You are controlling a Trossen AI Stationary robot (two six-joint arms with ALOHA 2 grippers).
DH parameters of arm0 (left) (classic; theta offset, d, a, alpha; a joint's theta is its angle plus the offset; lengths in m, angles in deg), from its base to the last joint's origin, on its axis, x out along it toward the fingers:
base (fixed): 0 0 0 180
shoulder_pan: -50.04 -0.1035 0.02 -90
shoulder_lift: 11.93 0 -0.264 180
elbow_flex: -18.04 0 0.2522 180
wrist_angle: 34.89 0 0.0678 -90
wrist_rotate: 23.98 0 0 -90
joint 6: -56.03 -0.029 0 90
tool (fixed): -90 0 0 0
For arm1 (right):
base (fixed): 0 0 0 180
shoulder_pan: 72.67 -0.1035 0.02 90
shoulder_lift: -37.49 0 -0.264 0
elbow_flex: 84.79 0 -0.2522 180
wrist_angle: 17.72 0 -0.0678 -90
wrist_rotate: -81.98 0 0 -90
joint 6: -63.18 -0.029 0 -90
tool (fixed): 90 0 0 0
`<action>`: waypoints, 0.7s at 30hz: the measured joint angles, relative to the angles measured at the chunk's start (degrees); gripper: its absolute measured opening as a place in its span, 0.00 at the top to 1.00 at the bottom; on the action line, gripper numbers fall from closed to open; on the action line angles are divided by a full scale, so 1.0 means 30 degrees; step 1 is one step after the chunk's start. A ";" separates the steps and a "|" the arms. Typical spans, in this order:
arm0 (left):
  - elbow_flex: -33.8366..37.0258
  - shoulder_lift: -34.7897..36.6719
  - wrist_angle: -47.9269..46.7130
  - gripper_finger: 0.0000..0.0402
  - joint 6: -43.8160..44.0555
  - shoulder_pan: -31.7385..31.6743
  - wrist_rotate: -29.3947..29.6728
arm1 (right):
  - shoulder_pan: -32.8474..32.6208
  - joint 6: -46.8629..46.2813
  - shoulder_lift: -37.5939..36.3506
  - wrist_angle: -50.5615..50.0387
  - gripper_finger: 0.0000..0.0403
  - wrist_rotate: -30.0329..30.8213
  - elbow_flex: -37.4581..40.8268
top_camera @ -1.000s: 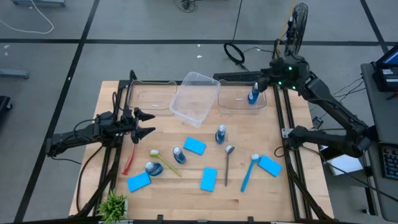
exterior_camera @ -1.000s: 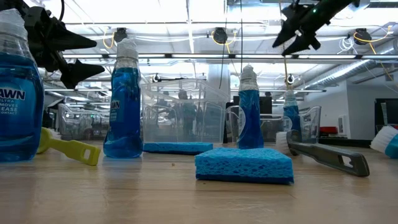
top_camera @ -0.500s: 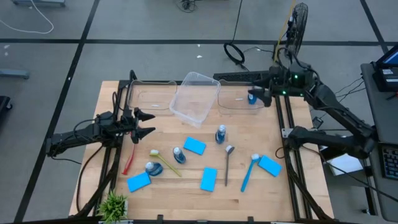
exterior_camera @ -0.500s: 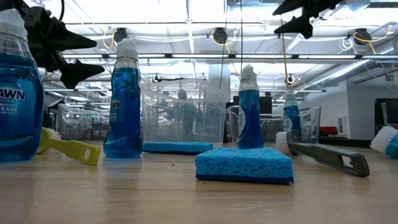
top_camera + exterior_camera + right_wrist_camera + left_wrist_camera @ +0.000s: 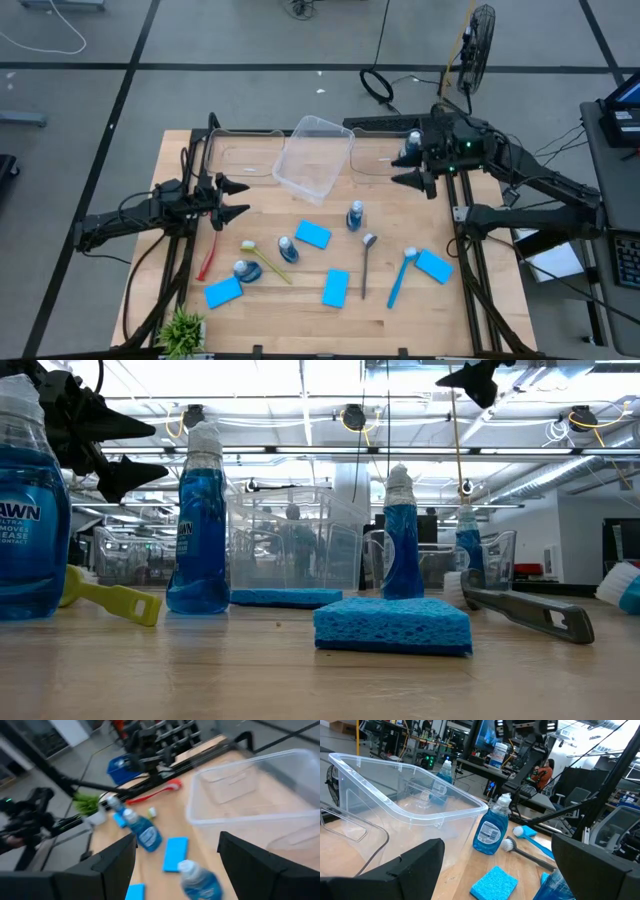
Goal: Pick & Place Kitchen Sink Supplies
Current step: Put the blue dish soap into the right transparent bin
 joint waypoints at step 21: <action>0.0000 0.0000 -0.0015 0.09 0.0006 -0.0004 -0.0007 | -0.5755 -0.3154 0.4198 0.2281 0.33 0.2609 0.0000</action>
